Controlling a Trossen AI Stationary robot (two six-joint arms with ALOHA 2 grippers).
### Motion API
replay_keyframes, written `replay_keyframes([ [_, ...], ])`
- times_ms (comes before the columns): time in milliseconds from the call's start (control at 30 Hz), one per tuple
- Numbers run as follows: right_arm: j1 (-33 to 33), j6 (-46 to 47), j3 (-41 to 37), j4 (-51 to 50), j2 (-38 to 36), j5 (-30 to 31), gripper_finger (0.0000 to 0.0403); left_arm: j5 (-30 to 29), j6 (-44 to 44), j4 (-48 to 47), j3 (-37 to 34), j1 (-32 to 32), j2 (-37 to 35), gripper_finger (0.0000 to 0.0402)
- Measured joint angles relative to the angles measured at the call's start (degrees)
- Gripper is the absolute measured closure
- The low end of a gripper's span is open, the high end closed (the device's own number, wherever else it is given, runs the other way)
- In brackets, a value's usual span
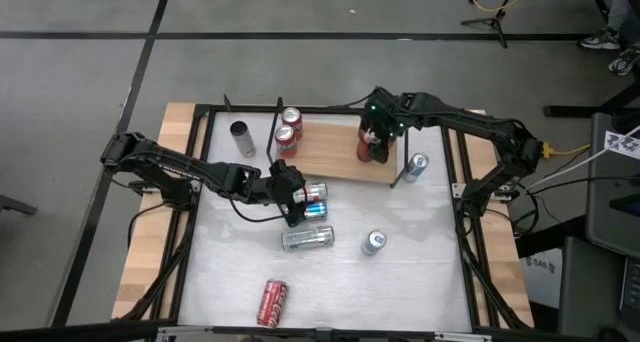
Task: Place canned beverage on shelf
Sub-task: Put the top red-black soda can on the shelf aligned with the red-black soda can
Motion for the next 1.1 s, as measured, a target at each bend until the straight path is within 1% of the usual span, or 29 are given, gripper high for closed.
replay_keyframes([
  [167,0.0,0.0,-0.3,0.8,0.0,0.0,0.0104,0.0,0.0,0.0,0.0,0.0,0.0,0.0079],
  [367,0.0,-0.1,-4.0,3.7,-0.1,0.0,0.0104,0.0,0.0,0.0,0.0,0.0,0.0,0.0078],
  [1100,0.0,0.0,-4.3,5.0,-0.1,0.5,0.0104,0.0,0.0,0.0,0.0,0.0,0.0,0.0079],
])
